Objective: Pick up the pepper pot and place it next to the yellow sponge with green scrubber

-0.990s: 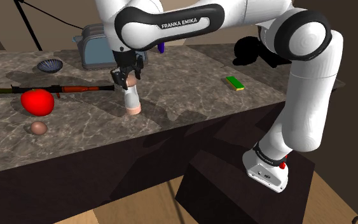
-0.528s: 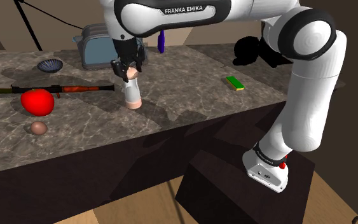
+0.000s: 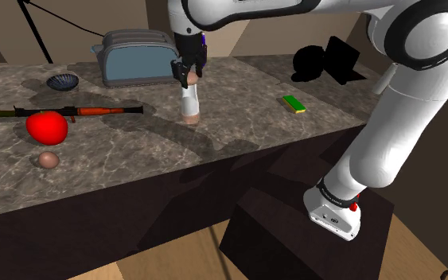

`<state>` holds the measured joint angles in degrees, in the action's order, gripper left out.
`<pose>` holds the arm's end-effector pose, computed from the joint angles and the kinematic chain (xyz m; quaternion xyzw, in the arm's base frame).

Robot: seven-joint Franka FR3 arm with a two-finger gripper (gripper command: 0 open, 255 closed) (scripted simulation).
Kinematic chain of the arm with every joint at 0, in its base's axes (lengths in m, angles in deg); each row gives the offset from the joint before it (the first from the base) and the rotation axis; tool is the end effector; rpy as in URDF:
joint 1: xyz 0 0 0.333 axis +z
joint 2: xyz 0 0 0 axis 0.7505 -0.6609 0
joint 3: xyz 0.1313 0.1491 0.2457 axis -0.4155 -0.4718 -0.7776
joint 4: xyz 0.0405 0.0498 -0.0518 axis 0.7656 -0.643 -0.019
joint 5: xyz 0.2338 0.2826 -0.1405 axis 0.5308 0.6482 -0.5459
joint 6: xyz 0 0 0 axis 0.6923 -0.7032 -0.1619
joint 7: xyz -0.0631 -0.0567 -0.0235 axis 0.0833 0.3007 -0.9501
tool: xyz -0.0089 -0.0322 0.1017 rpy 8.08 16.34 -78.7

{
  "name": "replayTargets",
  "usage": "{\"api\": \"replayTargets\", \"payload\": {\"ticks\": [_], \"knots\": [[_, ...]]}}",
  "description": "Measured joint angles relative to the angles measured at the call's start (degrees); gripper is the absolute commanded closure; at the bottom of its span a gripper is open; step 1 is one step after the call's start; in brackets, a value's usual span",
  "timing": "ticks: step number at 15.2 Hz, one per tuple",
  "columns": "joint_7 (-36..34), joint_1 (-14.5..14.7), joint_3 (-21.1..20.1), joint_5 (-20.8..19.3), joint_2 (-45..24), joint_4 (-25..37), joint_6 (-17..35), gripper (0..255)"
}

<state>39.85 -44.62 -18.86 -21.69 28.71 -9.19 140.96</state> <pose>0.5683 0.2239 0.5145 0.9937 0.0847 0.0032 0.0735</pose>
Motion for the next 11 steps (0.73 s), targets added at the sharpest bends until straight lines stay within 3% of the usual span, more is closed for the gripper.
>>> {"api": "replayTargets", "payload": {"ticks": [11], "knots": [[15.42, -8.22, 6.56, 4.22, 14.12, -12.07, 0.94, 255]]}}
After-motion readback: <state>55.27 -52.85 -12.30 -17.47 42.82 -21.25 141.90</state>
